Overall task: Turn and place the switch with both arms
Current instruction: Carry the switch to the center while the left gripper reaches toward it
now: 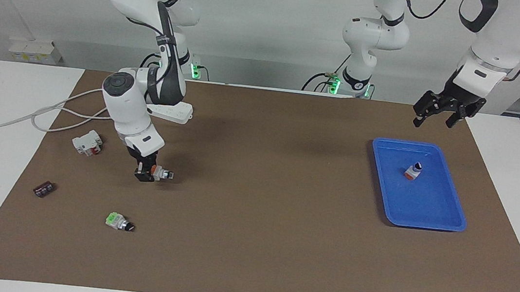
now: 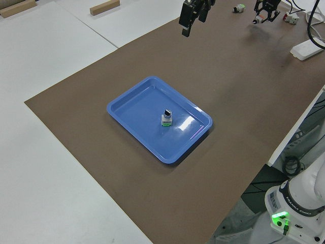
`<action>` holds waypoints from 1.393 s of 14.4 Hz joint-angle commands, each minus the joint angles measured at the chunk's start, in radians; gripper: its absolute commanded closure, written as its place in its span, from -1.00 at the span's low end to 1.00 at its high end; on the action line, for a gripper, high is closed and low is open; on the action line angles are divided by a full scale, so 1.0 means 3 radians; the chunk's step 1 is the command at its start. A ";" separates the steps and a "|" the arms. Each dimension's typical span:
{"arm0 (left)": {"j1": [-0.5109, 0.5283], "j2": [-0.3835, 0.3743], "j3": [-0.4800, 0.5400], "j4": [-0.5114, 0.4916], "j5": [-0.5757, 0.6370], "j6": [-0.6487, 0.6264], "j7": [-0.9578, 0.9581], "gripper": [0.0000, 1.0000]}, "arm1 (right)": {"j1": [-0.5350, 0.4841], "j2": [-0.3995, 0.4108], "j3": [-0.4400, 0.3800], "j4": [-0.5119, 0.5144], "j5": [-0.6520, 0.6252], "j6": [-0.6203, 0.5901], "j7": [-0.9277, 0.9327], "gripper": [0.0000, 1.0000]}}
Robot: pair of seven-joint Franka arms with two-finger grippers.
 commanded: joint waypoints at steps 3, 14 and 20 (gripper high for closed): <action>0.0048 -0.0100 -0.0024 -0.0122 -0.0017 0.0052 0.0007 -1.00 | -0.0021 -0.0084 0.0380 0.0257 0.0172 -0.0321 0.0389 1.00; -0.0008 -0.0141 -0.0096 -0.0193 -0.0408 0.0032 -0.0003 -1.00 | -0.0010 -0.0856 0.0606 0.0369 0.1052 -0.1042 0.0374 1.00; -0.0049 -0.0243 -0.0096 -0.0480 -0.1508 0.0067 -0.0304 -1.00 | 0.0204 -0.0851 0.0636 0.0620 0.1145 -0.1364 0.0379 1.00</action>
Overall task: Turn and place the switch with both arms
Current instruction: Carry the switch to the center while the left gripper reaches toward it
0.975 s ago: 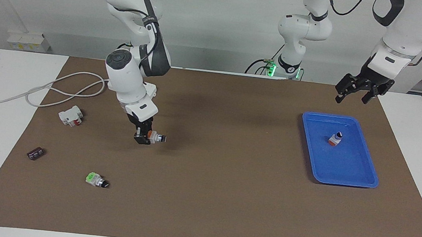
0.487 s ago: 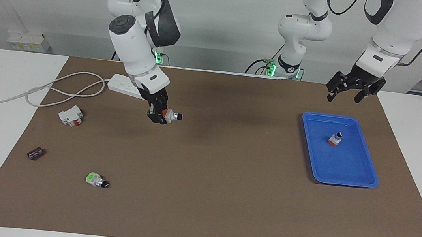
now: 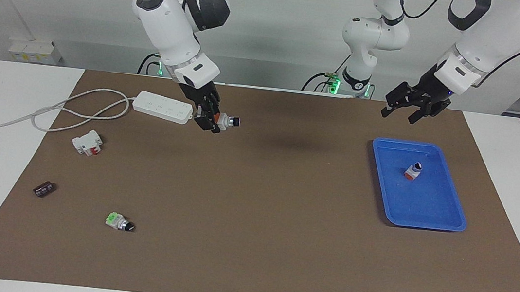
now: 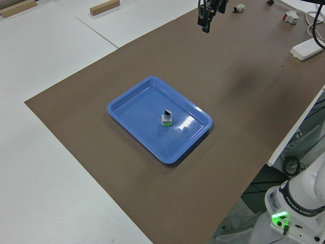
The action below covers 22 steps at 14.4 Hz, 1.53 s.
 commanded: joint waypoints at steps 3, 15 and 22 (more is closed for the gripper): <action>-0.0150 -0.0077 -0.0010 -0.0260 -0.0881 0.0228 -0.0475 -1.00 | 0.0151 0.0024 0.0021 0.0238 0.0131 -0.0385 0.0023 1.00; -0.0672 -0.0420 -0.0036 -0.1181 -0.2294 0.1165 -0.1836 -0.65 | 0.0279 0.0019 0.0047 0.0315 0.0458 -0.0595 0.0023 1.00; -0.0896 -0.0527 -0.0036 -0.1258 -0.2299 0.1261 -0.2148 -0.29 | 0.0233 0.0024 0.0042 0.0310 0.0458 -0.0590 0.0018 1.00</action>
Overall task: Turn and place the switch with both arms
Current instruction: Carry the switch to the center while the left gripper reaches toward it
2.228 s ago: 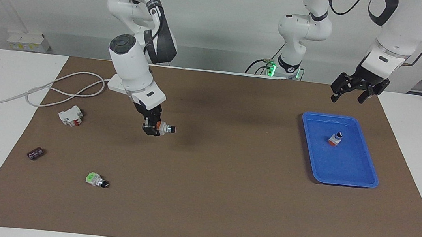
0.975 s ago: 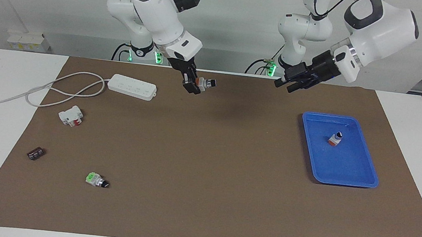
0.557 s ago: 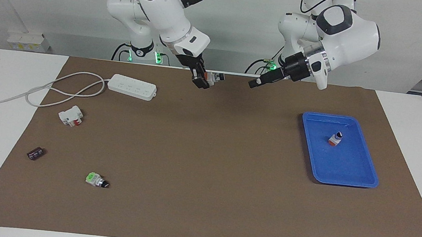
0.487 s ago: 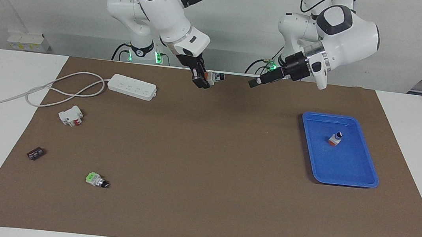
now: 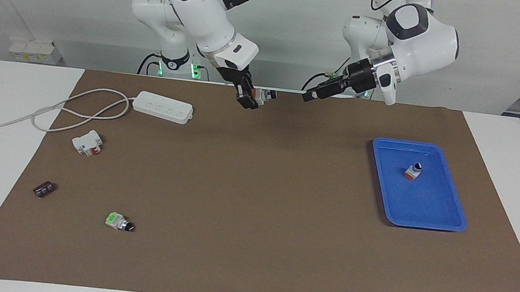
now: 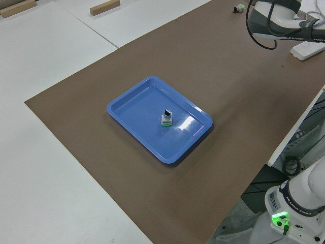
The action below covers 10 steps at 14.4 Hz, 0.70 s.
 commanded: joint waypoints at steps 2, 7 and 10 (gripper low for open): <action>-0.0233 -0.0103 0.0014 -0.0110 -0.0052 0.0406 -0.0204 -0.29 | -0.0066 0.0023 0.0016 0.0054 0.0069 -0.0075 0.0017 1.00; -0.0688 -0.0062 0.0004 -0.0166 -0.0178 0.0983 -0.0480 -0.26 | -0.0066 0.0018 0.0010 0.0049 0.0063 -0.0064 0.0022 1.00; -0.0709 -0.0011 0.0004 -0.0161 -0.0317 0.1026 -0.0486 -0.18 | -0.0066 0.0023 0.0010 0.0049 0.0063 -0.0059 0.0022 1.00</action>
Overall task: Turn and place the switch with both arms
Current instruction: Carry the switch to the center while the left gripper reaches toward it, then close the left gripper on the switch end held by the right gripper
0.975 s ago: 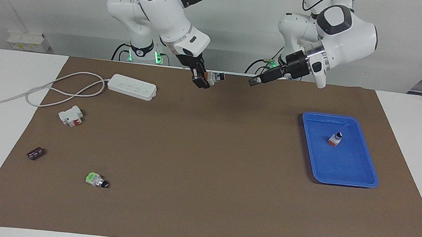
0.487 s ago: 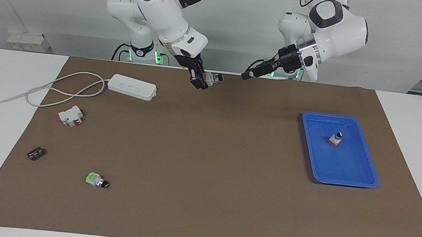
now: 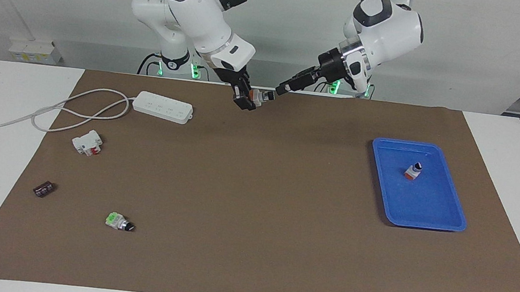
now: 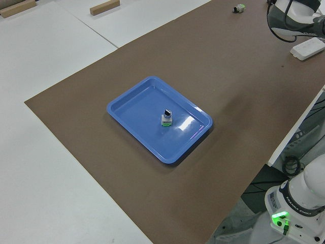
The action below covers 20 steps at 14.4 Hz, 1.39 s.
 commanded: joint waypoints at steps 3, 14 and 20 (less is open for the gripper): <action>-0.0035 0.0068 0.0034 -0.0028 -0.0089 0.0083 -0.0008 -0.14 | -0.0054 0.0022 0.0026 0.0049 0.0064 -0.0059 0.0027 1.00; -0.0050 0.0186 0.0034 0.0029 -0.0298 0.0165 0.0380 0.06 | -0.0054 0.0022 0.0026 0.0049 0.0064 -0.0054 0.0027 1.00; -0.0055 0.0232 0.0029 0.0069 -0.0380 0.0145 0.0600 0.19 | -0.0059 0.0022 0.0026 0.0049 0.0064 -0.0059 0.0027 1.00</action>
